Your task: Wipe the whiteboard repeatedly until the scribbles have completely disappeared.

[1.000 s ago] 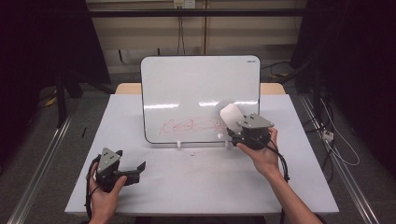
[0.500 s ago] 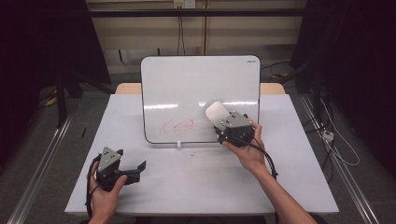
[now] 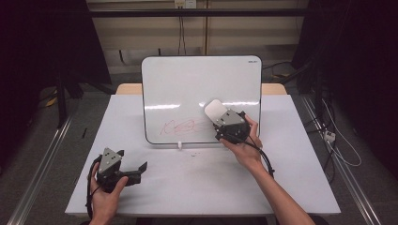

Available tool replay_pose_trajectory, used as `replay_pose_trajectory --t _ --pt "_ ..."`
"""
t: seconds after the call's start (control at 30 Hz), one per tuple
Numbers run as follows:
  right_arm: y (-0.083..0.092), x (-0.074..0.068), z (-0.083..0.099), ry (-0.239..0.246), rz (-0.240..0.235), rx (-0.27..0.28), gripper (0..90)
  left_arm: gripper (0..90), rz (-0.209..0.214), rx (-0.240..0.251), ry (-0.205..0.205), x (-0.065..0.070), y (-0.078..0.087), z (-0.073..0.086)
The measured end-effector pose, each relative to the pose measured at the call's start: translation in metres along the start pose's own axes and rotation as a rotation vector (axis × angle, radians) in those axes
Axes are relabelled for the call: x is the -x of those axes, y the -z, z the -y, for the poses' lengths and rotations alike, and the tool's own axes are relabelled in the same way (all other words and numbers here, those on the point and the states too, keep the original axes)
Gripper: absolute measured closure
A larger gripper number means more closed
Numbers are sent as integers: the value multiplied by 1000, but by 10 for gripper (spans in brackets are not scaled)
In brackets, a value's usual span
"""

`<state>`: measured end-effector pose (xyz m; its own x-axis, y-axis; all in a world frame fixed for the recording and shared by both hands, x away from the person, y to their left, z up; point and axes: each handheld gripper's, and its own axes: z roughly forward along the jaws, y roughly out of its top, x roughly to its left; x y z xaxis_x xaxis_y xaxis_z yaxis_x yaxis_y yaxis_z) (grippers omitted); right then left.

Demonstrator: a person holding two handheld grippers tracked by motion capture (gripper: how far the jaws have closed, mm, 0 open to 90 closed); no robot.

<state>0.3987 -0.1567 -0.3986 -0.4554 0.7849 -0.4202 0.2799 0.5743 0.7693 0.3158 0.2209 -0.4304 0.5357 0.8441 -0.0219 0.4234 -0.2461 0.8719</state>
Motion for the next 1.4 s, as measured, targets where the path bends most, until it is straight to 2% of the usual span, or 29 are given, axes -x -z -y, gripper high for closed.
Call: replay_pose_trajectory --t 0.13,0.3,0.63,0.73,1.23,1.4 --pt "-4 -3 -1 22 36 -20 316 53 -1 -1 -1 0 0 0" --pt "-11 -5 -2 19 64 -38 317 53 0 -1 -1 0 0 0" --pt "-10 -7 -1 16 79 -34 316 53 -1 -2 -1 0 0 0" --pt "-11 -10 -1 11 84 -35 316 53 0 -4 -12 0 0 -1" --pt "-13 -34 0 48 64 -38 316 53 1 -4 -10 1 0 0" --pt "-13 -36 0 53 54 -35 316 53 5 -3 -10 1 -1 -1"
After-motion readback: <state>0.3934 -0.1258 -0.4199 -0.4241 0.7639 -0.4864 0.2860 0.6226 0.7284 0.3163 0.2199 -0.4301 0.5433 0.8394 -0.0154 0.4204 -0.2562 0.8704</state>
